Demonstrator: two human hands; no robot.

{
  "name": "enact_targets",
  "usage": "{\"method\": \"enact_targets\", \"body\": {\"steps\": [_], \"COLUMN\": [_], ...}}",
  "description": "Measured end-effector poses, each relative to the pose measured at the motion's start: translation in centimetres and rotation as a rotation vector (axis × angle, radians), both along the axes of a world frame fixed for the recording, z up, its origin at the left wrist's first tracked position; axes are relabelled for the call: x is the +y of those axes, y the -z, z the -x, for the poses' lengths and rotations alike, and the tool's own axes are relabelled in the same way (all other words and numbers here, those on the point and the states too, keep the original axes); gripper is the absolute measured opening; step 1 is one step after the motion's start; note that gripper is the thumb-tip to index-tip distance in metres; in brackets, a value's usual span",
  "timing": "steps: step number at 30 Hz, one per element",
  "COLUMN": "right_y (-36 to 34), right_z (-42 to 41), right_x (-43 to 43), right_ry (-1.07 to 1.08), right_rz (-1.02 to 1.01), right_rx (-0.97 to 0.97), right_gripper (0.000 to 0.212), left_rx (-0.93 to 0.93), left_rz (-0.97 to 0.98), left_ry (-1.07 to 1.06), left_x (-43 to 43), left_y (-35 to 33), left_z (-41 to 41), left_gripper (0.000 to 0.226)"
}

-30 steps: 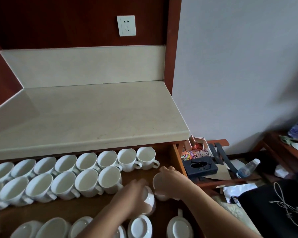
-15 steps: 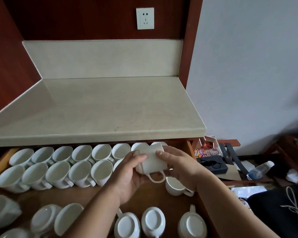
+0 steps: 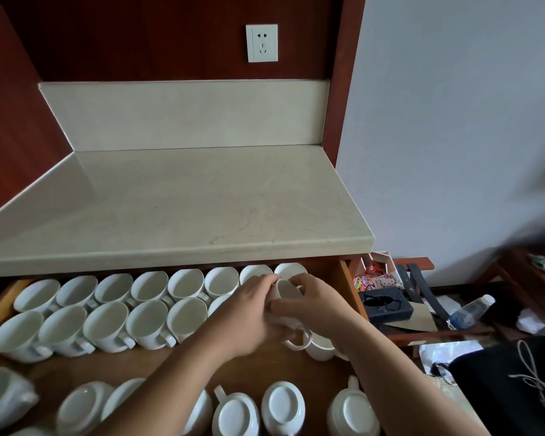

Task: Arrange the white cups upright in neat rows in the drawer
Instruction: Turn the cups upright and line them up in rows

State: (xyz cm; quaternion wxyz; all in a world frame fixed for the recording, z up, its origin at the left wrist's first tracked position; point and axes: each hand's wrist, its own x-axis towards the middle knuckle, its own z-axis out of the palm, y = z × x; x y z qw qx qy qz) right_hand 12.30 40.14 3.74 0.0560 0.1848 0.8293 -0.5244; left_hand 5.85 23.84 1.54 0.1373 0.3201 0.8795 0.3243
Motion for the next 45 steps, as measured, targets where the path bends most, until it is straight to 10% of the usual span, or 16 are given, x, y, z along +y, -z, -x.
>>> {"method": "enact_targets", "body": {"steps": [6, 11, 20, 45], "right_y": [-0.3, 1.9, 5.8, 7.6], "right_z": [-0.9, -2.4, -3.7, -1.7], "right_x": [0.4, 3.4, 4.3, 3.5], "right_ry": [-0.081, 0.065, -0.089, 0.058], "right_rz": [-0.173, -0.315, -0.536, -0.436], "right_rx": [0.032, 0.027, -0.234, -0.213], "right_gripper": [0.070, 0.016, 0.102, 0.088], "left_rx": [0.102, 0.065, 0.316, 0.536], "left_rz": [0.080, 0.090, 0.277, 0.379], "left_ry": [-0.029, 0.009, 0.035, -0.011], "left_x": [0.8, 0.9, 2.1, 1.5], "left_y": [1.7, 3.3, 5.9, 9.6], "left_z": [0.0, -0.3, 0.2, 1.3], "left_gripper": [0.102, 0.096, 0.085, 0.090]}}
